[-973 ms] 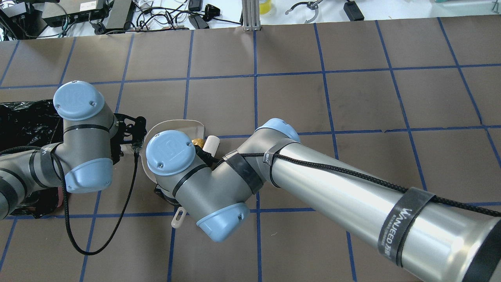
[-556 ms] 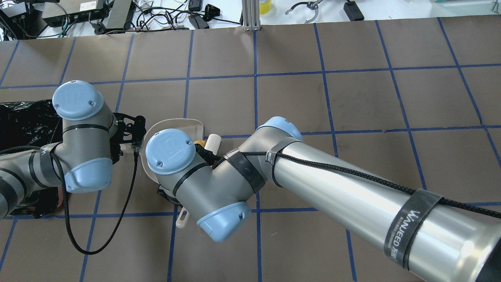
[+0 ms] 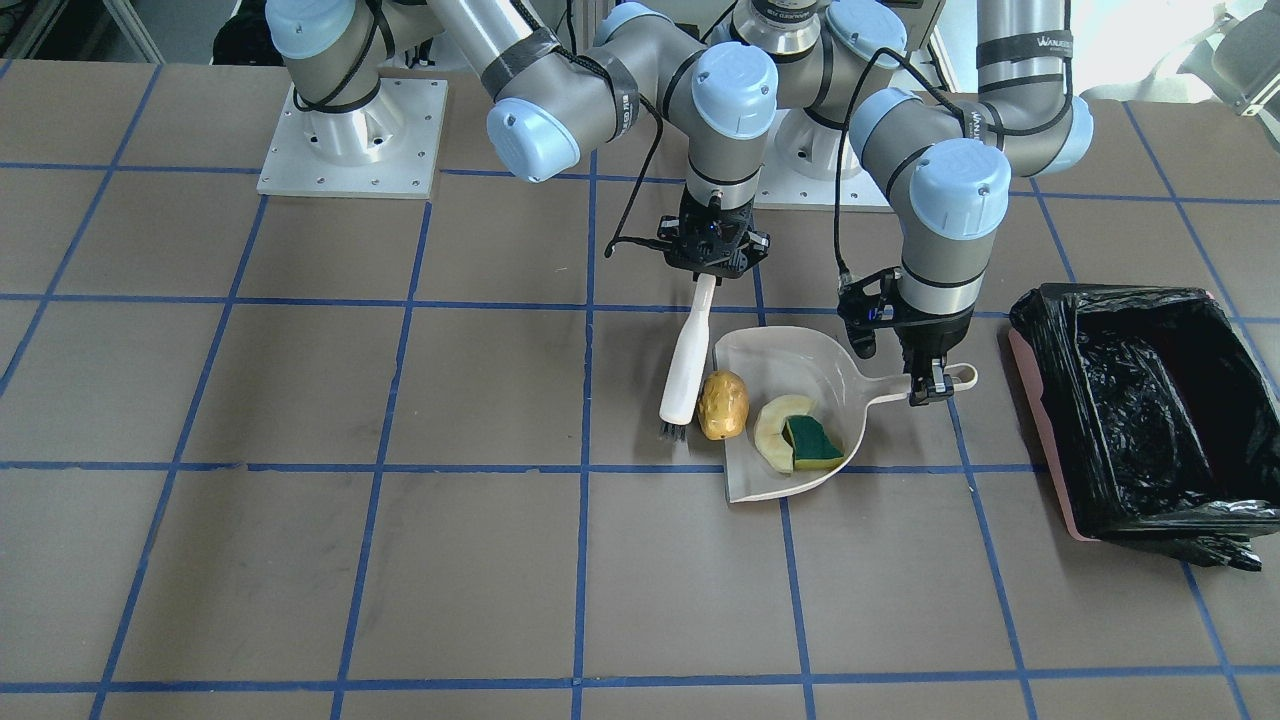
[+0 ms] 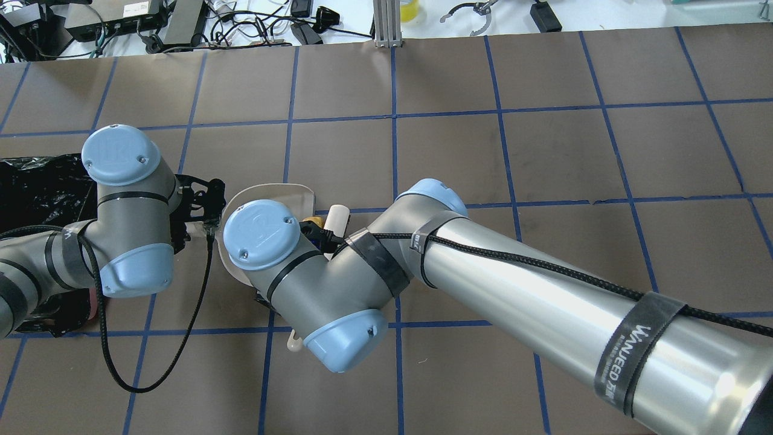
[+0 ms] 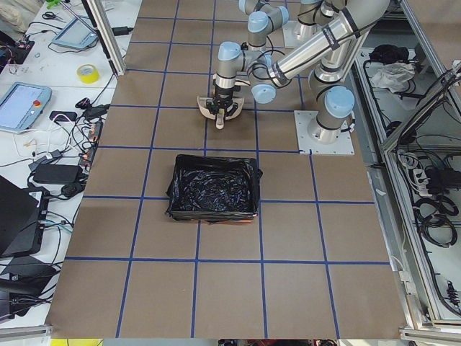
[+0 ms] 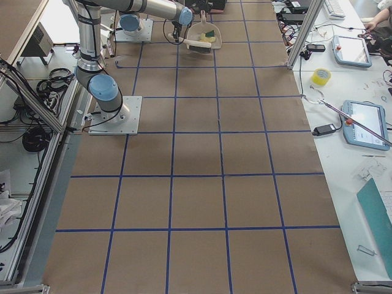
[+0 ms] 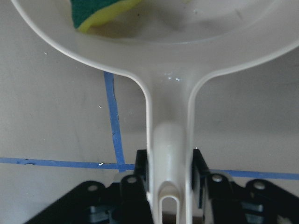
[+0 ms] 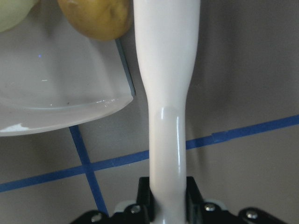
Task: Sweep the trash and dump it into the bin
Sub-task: 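Brush the yellow potato into the dustpan with the right gripper's brush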
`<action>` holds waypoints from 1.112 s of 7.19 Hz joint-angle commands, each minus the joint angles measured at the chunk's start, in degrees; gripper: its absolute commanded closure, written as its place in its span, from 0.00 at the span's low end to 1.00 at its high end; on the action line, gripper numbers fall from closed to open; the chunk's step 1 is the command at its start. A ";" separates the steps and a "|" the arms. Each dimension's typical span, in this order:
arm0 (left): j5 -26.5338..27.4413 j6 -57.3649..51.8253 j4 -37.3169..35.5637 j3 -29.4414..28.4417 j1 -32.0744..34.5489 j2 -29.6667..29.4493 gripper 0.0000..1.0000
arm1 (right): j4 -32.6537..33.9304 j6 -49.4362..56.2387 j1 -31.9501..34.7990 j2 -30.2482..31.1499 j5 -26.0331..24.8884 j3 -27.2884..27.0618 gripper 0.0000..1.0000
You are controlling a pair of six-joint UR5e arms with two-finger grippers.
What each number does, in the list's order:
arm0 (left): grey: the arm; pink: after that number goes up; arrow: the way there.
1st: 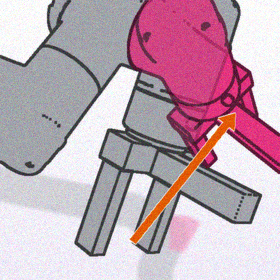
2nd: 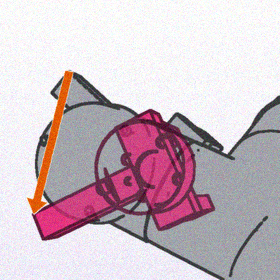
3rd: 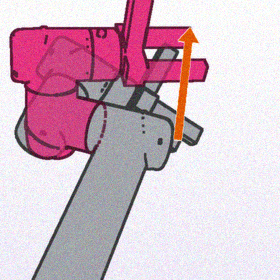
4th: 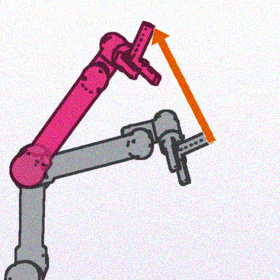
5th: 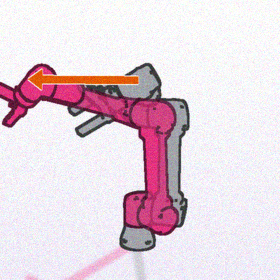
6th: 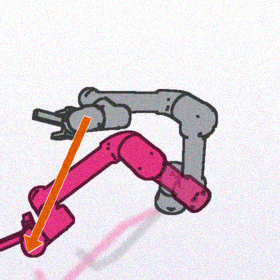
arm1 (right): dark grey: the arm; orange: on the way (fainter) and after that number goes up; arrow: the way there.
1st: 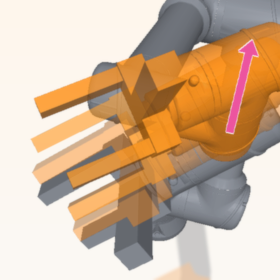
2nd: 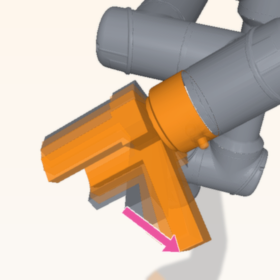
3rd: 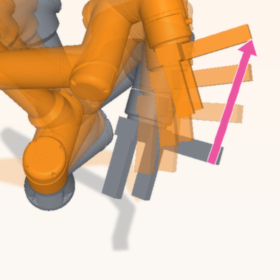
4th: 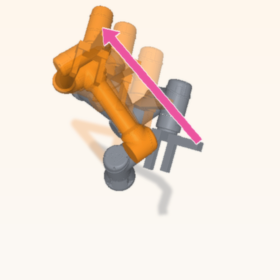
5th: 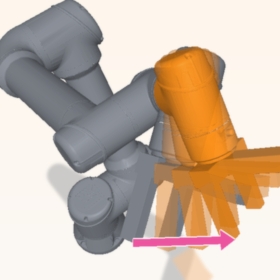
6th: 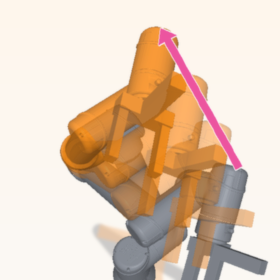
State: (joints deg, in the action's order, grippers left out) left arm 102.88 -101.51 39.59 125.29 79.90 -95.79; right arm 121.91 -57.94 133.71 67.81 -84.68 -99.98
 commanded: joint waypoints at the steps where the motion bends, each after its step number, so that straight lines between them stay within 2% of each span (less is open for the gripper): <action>1: -0.92 -0.09 0.14 0.04 0.08 -0.36 1.00 | 0.52 0.38 0.06 -0.48 0.74 0.04 1.00; 3: -1.27 -0.09 0.14 0.04 0.08 -0.80 1.00 | 0.87 1.33 -0.03 -1.18 0.83 1.35 1.00; 6: -1.63 -0.09 0.14 0.04 0.08 -0.81 1.00 | 6.05 -1.20 -0.03 -8.98 2.57 7.66 1.00; 8: -1.63 -0.09 0.14 0.04 0.08 -0.81 1.00 | 5.28 -3.14 0.15 -8.75 4.43 8.83 1.00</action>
State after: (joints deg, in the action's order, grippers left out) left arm 101.27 -101.60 39.73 125.33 79.98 -96.59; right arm 127.39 -60.14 133.76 59.33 -81.07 -92.01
